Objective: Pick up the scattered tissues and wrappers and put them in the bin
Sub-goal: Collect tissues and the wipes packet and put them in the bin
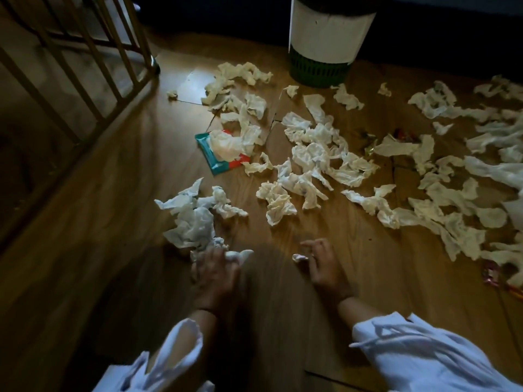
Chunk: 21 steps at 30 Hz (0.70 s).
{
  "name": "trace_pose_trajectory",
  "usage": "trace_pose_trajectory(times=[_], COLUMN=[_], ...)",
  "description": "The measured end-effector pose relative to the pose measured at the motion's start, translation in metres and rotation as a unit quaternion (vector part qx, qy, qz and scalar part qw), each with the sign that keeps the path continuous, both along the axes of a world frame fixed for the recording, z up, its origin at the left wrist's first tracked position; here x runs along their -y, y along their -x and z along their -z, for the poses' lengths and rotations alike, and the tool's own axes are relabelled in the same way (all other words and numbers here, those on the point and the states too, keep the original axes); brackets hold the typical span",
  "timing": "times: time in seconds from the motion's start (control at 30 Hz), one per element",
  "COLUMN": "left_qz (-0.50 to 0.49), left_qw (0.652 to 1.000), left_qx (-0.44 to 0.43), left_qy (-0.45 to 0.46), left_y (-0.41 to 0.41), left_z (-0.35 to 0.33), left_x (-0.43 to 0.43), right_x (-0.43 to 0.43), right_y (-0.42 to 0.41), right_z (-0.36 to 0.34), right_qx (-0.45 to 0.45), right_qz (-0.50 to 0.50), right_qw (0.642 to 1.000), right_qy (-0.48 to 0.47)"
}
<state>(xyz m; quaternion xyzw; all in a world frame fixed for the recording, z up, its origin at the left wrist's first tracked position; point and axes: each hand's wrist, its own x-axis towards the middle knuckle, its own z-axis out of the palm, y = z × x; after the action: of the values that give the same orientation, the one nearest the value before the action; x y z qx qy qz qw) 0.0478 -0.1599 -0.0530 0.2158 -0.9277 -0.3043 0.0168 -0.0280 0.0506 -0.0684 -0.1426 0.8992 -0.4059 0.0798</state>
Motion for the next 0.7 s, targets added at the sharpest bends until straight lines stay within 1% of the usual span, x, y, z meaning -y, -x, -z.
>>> trace_pose_trajectory(times=[0.03, 0.07, 0.1, 0.13, 0.17, 0.2, 0.23, 0.27, 0.3, 0.33, 0.37, 0.4, 0.43, 0.47, 0.5, 0.57, 0.63, 0.7], left_qz=[-0.035, -0.056, -0.057, -0.039, -0.012, 0.014, 0.042, 0.07, 0.09, 0.098, 0.099, 0.091, 0.083, 0.078, 0.081, 0.092, 0.097, 0.075], left_qw=[0.998, 0.993, 0.991, 0.99, 0.988, 0.983, 0.976, 0.97, 0.968, 0.97, 0.975, 0.978, 0.982, 0.986, 0.989, 0.993, 0.992, 0.987], left_qx=[0.054, 0.092, 0.113, 0.134, 0.149, 0.158, 0.161, 0.172, 0.184, 0.193, 0.189, 0.184, 0.17, 0.149, 0.123, 0.069, 0.012, -0.051], left_qy=[-0.025, -0.048, -0.043, -0.004, 0.047, 0.097, 0.138, 0.157, 0.143, 0.107, 0.064, 0.031, 0.012, 0.004, 0.001, -0.025, -0.079, -0.129], left_y=[0.002, 0.003, 0.005, 0.007, 0.011, 0.015, 0.022, 0.029, 0.034, 0.037, 0.037, 0.034, 0.03, 0.025, 0.02, 0.013, 0.012, 0.02], left_z=[0.0, 0.001, 0.005, 0.006, 0.005, 0.004, 0.0, 0.001, -0.001, 0.001, 0.001, 0.0, 0.001, 0.004, 0.004, 0.011, 0.011, 0.004], left_x=[0.01, 0.021, 0.032, 0.041, 0.049, 0.057, 0.064, 0.07, 0.071, 0.071, 0.067, 0.061, 0.055, 0.048, 0.043, 0.034, 0.026, 0.022], right_x=[0.01, 0.018, 0.023, 0.025, 0.025, 0.023, 0.018, 0.014, 0.013, 0.01, 0.006, 0.008, 0.01, 0.013, 0.019, 0.041, 0.068, 0.091], right_y=[0.001, 0.001, -0.001, -0.005, -0.011, -0.017, -0.023, -0.026, -0.028, -0.027, -0.023, -0.016, -0.005, 0.004, 0.017, 0.047, 0.078, 0.108], right_z=[-0.002, -0.003, 0.0, 0.003, 0.006, 0.01, 0.011, 0.013, 0.009, 0.007, 0.007, 0.0, -0.003, -0.009, -0.014, -0.026, -0.035, -0.036], right_qx=[-0.011, -0.019, -0.02, -0.017, 0.0, 0.014, 0.02, 0.007, -0.014, -0.016, -0.056, -0.031, -0.027, 0.011, 0.017, -0.028, -0.051, -0.049], right_qz=[-0.019, -0.045, -0.067, -0.077, -0.069, -0.053, -0.046, -0.055, -0.072, -0.1, -0.127, -0.146, -0.148, -0.136, -0.111, -0.058, -0.039, -0.035], right_qw=[0.999, 0.996, 0.985, 0.968, 0.958, 0.957, 0.957, 0.959, 0.96, 0.965, 0.964, 0.968, 0.969, 0.975, 0.985, 0.995, 0.996, 0.993], right_qy=[-0.024, -0.079, -0.16, -0.237, -0.279, -0.286, -0.287, -0.28, -0.27, -0.24, -0.227, -0.204, -0.198, -0.173, -0.13, -0.07, -0.059, -0.101])
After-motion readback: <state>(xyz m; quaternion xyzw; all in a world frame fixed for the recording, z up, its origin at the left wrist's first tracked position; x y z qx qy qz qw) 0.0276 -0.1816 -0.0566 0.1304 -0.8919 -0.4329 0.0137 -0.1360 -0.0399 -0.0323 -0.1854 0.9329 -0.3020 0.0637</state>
